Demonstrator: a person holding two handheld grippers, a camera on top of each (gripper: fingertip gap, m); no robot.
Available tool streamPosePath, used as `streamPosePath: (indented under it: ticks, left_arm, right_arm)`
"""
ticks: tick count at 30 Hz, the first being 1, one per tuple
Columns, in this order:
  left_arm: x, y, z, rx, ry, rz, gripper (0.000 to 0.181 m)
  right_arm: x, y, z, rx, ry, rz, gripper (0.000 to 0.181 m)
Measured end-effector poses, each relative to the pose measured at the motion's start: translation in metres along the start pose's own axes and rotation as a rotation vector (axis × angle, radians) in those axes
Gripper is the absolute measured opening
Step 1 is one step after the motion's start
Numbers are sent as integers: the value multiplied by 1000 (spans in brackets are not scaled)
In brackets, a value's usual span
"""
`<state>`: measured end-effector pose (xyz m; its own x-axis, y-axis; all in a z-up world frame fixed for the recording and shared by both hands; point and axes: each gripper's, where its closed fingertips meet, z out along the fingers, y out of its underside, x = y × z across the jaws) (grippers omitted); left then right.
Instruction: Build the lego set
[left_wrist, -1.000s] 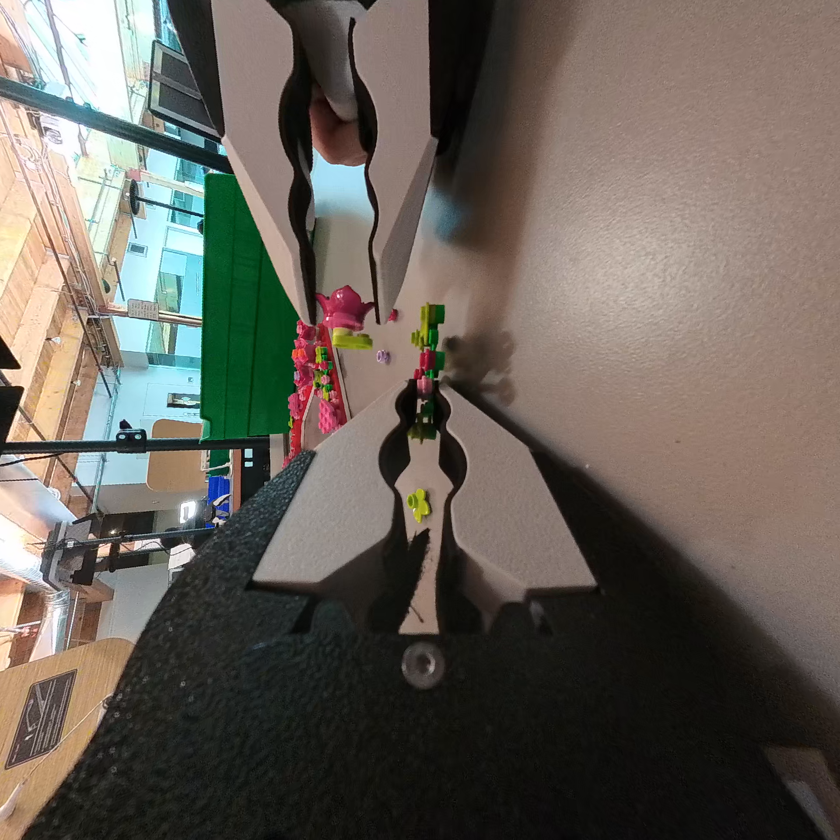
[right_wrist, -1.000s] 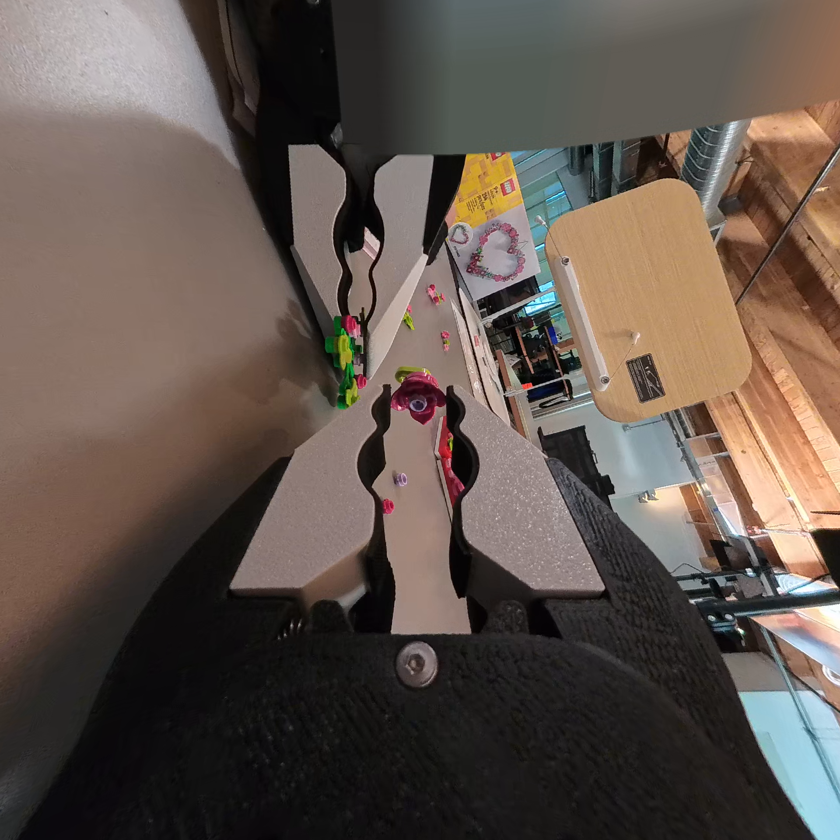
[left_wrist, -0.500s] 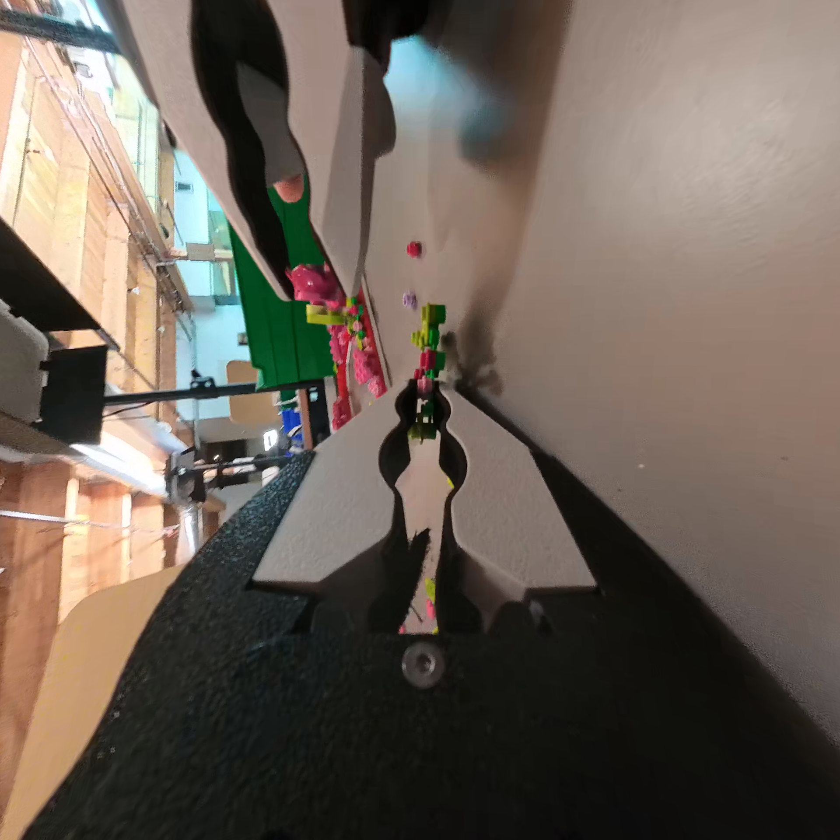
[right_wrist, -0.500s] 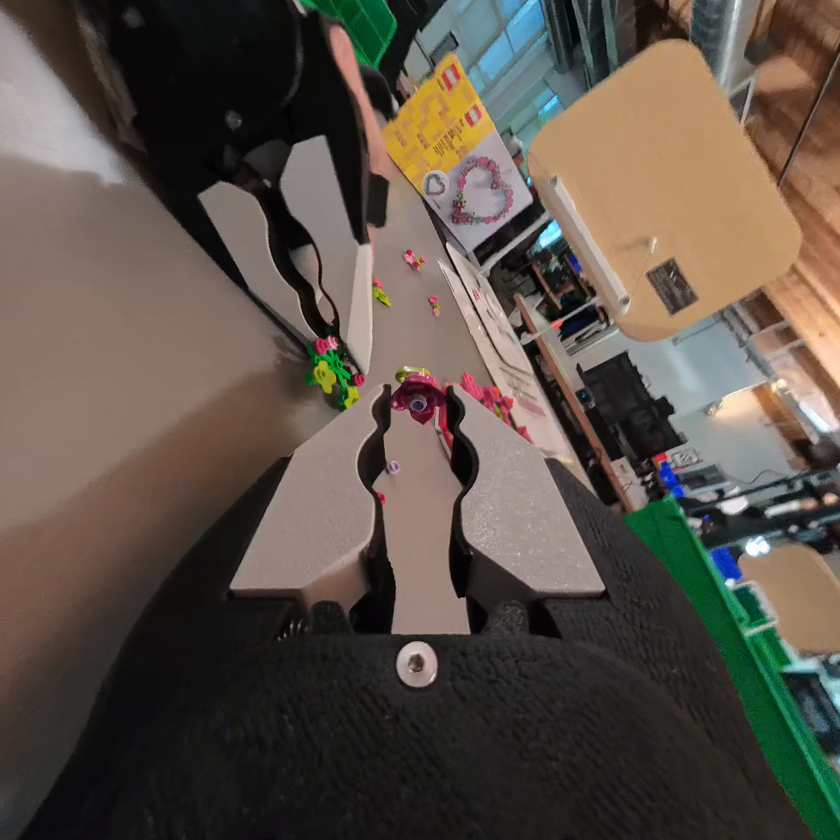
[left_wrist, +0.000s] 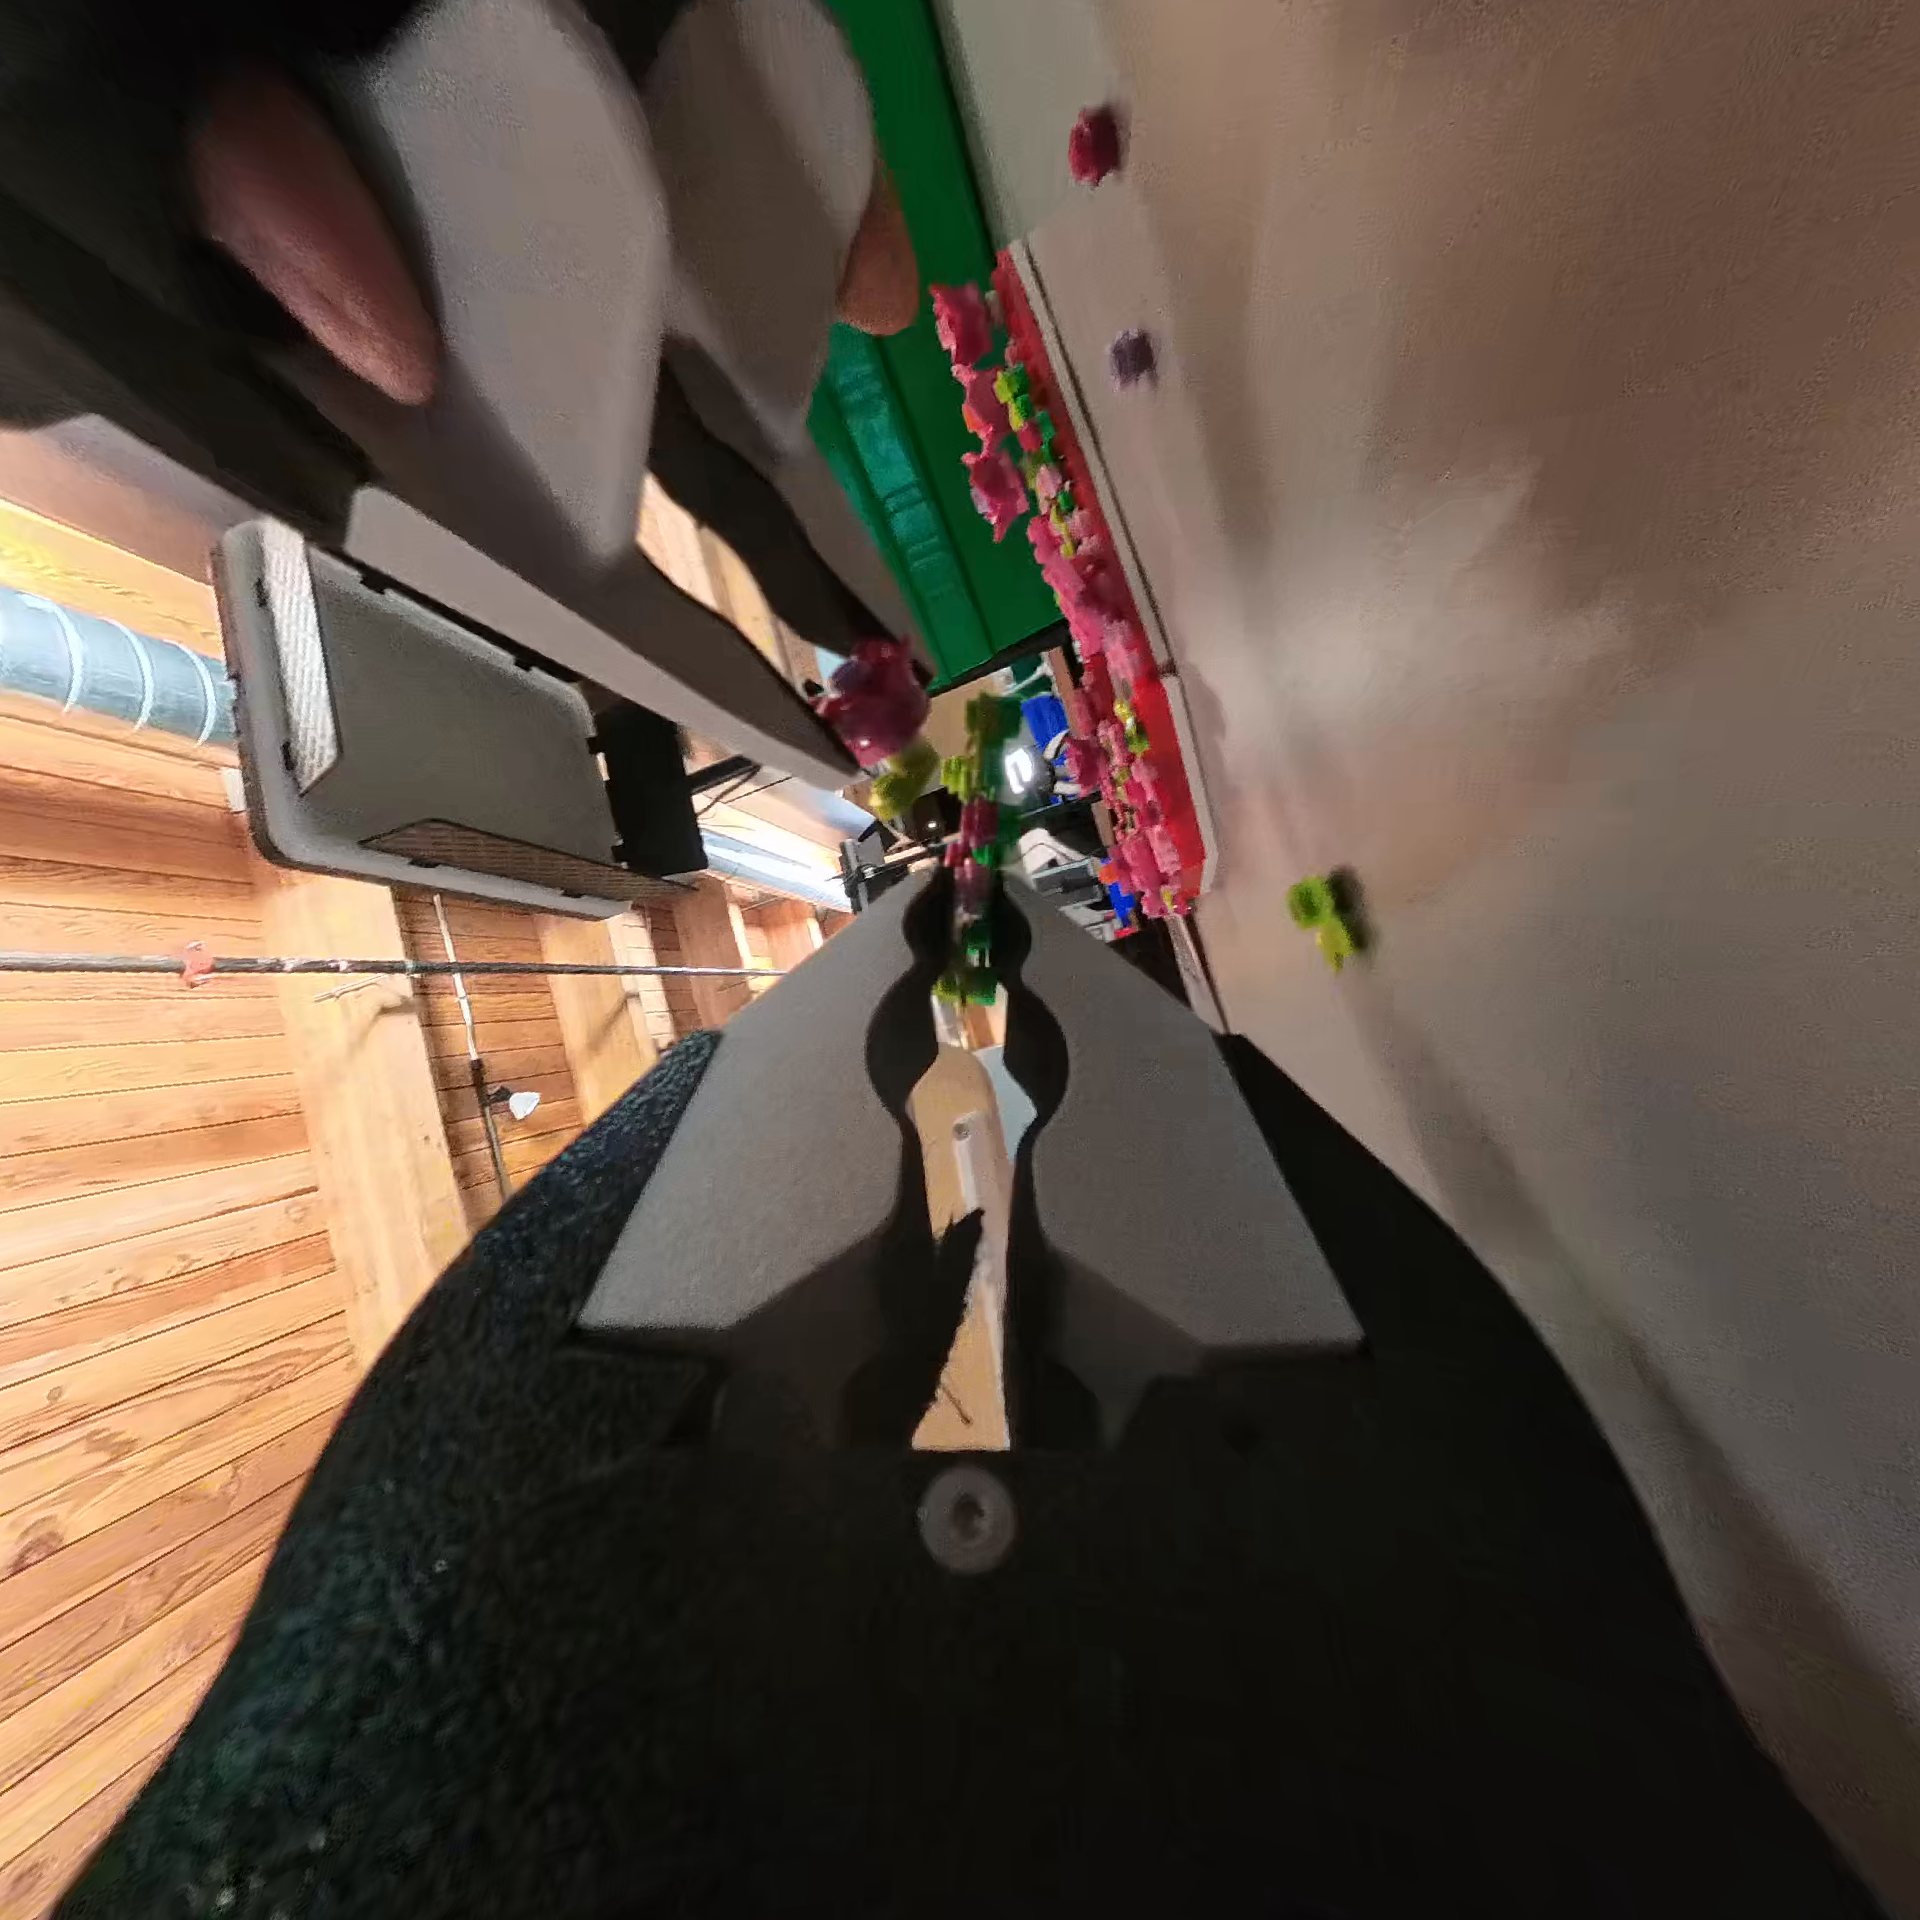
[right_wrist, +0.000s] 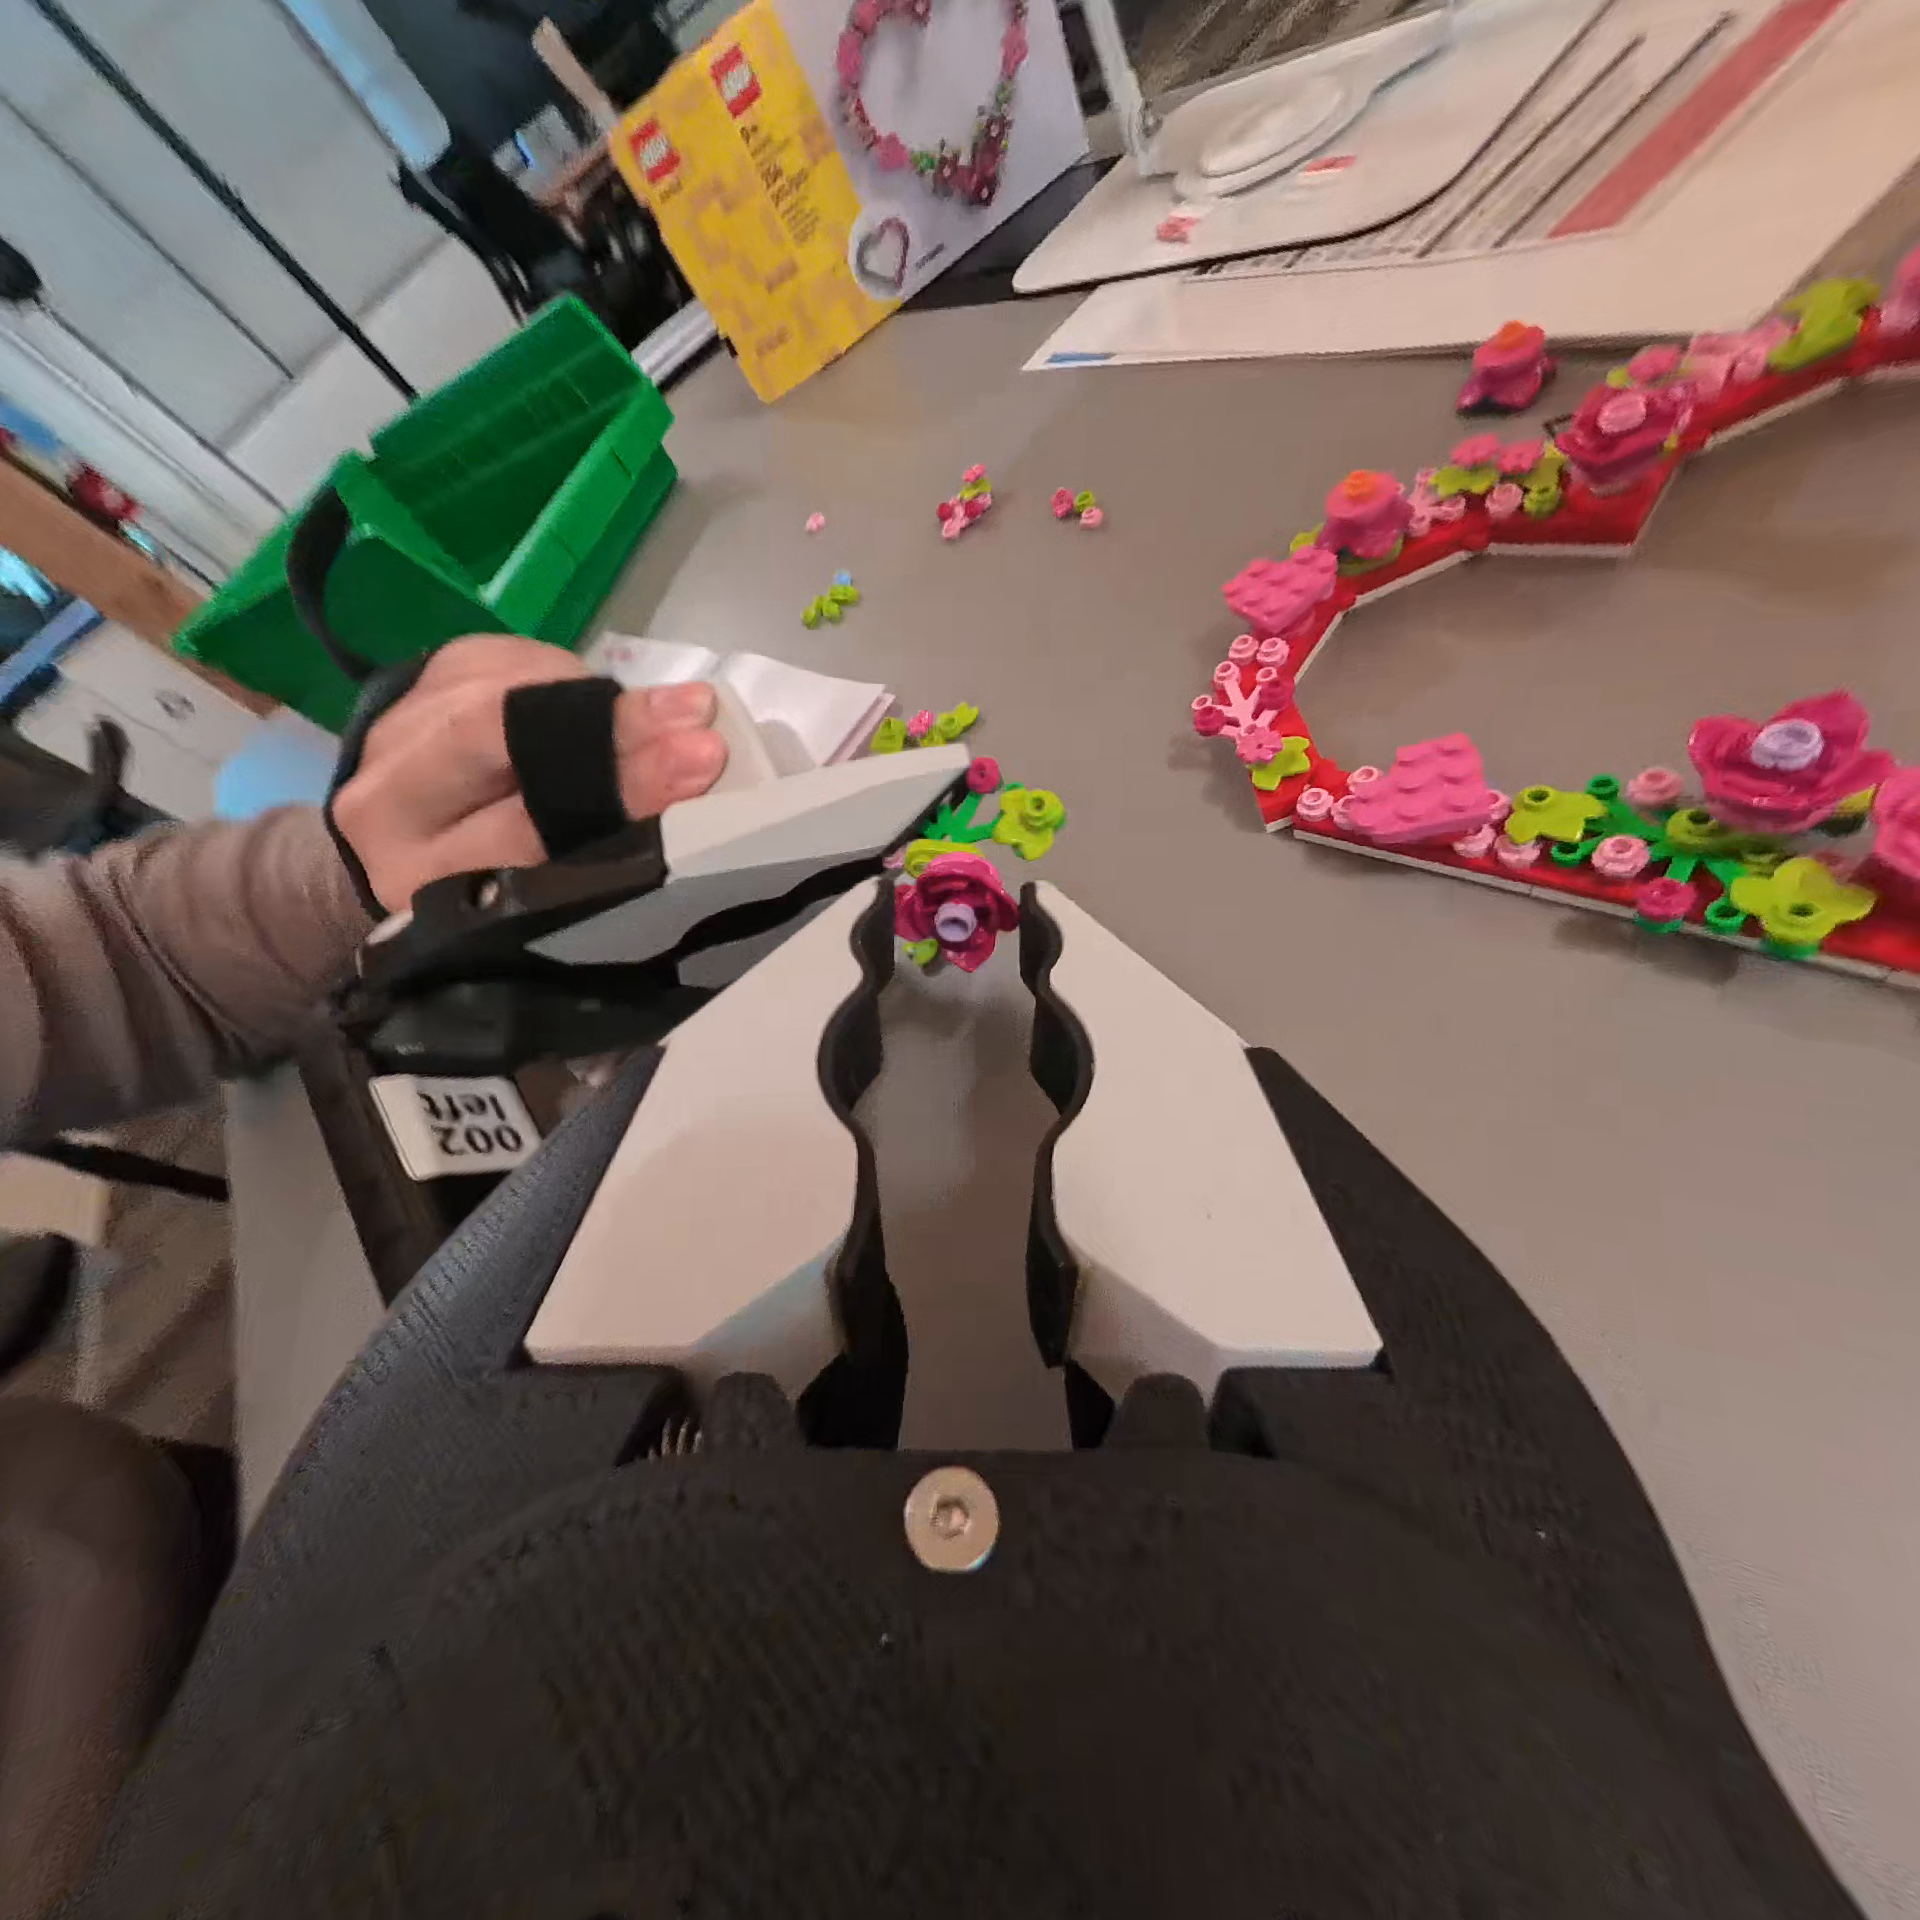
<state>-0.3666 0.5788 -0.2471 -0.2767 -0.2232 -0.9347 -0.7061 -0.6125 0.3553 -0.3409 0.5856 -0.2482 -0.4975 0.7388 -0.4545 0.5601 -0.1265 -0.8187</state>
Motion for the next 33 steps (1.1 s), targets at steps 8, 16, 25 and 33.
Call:
streamPosePath:
  ticks: [8,16,25,33]
  left_arm:
    - [-8,12,4,12,-36,92,4]
    - [-25,26,3,56,-148,218,3]
    - [-34,40,0,70,-209,329,3]
    - [-6,31,-5,18,42,173,3]
  right_arm:
    - [7,-10,12,68,-114,318,22]
    - [-3,-25,15,111,-155,344,22]
    - [-10,-34,12,136,-133,284,22]
    - [11,-46,-5,242,-50,164,22]
